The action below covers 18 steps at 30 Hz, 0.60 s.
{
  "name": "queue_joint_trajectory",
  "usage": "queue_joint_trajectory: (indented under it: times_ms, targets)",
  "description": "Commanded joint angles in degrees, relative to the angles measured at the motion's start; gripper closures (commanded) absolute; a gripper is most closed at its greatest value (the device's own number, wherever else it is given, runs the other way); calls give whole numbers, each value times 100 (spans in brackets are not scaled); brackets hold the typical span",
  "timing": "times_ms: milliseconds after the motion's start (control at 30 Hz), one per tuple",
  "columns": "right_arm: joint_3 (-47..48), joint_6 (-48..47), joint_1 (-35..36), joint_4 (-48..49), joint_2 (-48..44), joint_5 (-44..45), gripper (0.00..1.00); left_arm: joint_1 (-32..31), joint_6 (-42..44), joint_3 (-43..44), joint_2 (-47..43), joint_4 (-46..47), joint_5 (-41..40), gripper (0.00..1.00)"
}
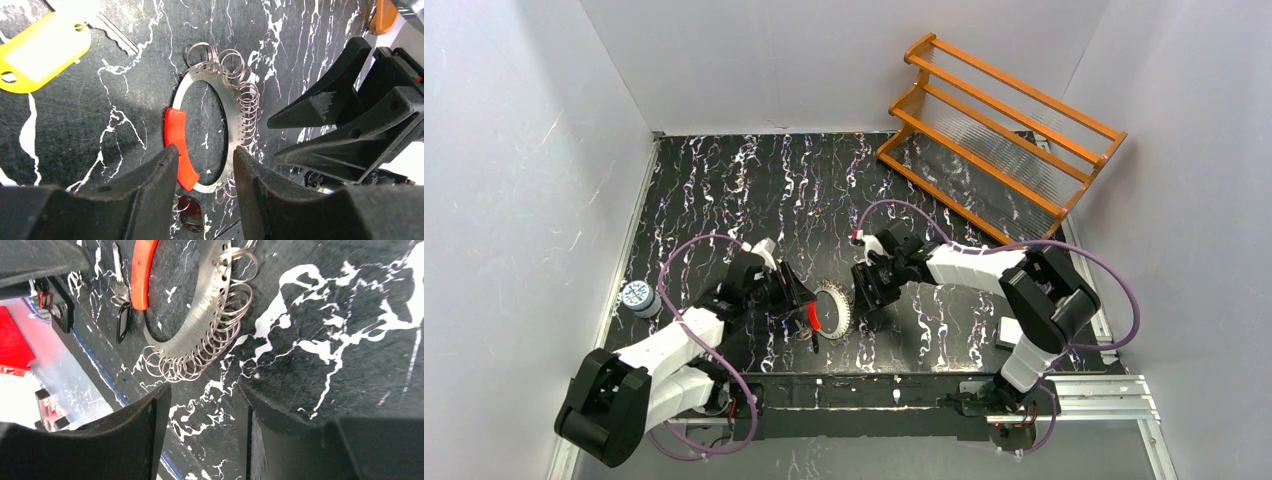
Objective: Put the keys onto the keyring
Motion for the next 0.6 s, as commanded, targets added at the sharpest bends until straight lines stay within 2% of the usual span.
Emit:
queue_joint_trajectory:
  times_ms: [0,233,367,433,567]
  targets:
    - [354,-91,-24,-74,-94,295,43,0,-426,-263,-172,350,180,57]
    - [705,305,-286,339,403,-394,46,0,-581,-395,-278,427,118,58]
    - [1037,335,-292,306,827,-381,48,0,-466,-268,-298,251,37,58]
    - [1172,330,-293,256,994,-373,51,0,-368,-185,-301,88,-37,58]
    - [1274,436,-292,248,1202,-528,65,0,-166,-11,-302,-195,-183,58]
